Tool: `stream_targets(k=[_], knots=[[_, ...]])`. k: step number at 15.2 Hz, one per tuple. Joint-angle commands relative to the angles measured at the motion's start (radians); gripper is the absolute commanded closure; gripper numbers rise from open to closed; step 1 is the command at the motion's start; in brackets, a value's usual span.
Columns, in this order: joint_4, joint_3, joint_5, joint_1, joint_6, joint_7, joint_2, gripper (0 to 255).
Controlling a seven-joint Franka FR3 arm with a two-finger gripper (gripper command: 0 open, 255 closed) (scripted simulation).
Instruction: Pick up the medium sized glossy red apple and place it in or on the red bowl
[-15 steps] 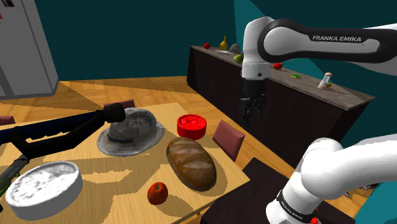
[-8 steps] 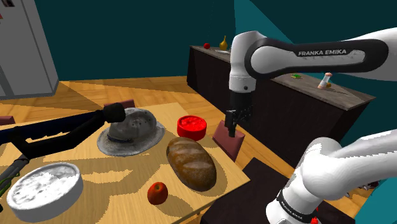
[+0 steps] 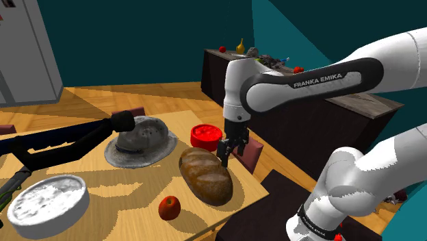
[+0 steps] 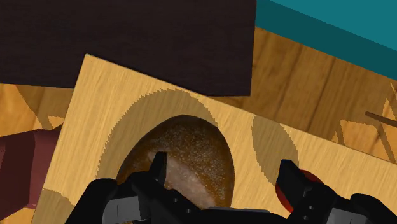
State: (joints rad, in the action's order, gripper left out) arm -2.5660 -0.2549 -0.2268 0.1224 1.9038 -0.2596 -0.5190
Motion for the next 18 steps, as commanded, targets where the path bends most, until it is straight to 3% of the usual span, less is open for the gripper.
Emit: stream_targets(k=[1,6,10,18], knots=[[0.001,-0.03,-0.011,0.011,0.077,-0.016,0.055,0],[0.03,-0.109,-0.012,0.032,0.263,-0.069,0.216,0],[0.078,-0.167,0.028,0.04,0.399,-0.132,0.362,0],[0.228,-0.216,0.244,0.083,0.601,-0.325,0.666,0]])
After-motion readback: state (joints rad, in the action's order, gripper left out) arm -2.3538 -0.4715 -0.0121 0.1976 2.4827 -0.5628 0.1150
